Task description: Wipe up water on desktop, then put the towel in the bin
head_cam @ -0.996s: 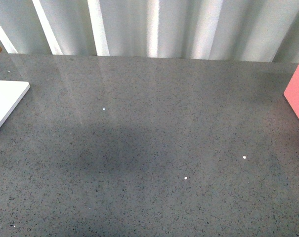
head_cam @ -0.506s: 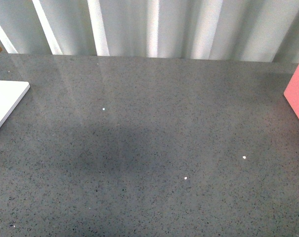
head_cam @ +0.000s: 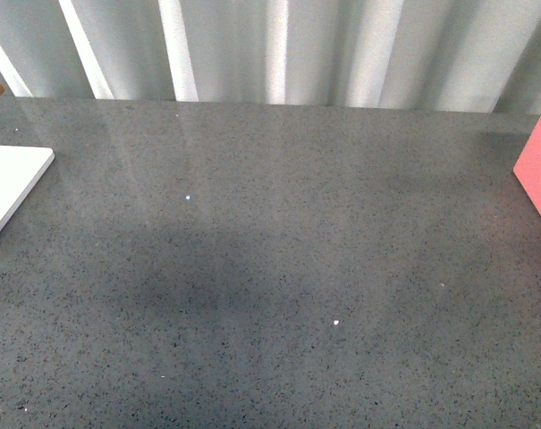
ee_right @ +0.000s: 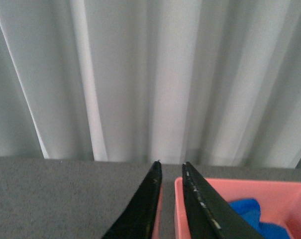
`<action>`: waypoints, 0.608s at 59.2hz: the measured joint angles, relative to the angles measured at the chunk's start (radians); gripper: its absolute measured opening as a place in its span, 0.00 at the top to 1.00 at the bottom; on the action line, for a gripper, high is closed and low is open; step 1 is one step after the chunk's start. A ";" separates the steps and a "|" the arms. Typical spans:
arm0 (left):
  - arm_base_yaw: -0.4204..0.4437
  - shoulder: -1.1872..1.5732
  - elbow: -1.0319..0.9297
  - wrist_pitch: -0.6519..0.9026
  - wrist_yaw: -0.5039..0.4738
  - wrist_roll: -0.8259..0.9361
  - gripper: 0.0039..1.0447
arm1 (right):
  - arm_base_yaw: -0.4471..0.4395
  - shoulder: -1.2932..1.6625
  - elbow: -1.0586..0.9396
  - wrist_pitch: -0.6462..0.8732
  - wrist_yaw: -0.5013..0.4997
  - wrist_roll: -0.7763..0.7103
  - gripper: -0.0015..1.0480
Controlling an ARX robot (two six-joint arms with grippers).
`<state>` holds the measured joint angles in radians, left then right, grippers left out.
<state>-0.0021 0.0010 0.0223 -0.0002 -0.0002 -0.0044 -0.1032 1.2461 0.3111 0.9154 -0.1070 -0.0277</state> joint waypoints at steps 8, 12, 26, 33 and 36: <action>0.000 0.000 0.000 0.000 0.000 0.000 0.06 | 0.022 -0.106 -0.084 -0.007 0.019 0.002 0.97; 0.000 0.000 0.000 0.000 0.000 0.000 0.06 | 0.031 -0.142 -0.110 -0.019 0.024 0.002 0.97; 0.000 0.000 0.000 0.000 0.000 0.000 0.06 | 0.100 -0.296 -0.197 -0.092 0.087 0.001 0.97; 0.000 0.000 0.000 0.000 0.000 0.000 0.06 | 0.100 -0.372 -0.229 -0.137 0.088 0.001 0.97; 0.000 0.000 0.000 0.000 0.000 0.000 0.06 | 0.100 -0.376 -0.254 -0.097 0.088 0.001 0.97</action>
<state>-0.0021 0.0010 0.0223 -0.0006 0.0002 -0.0044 -0.0029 0.8700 0.0570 0.8181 -0.0189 -0.0265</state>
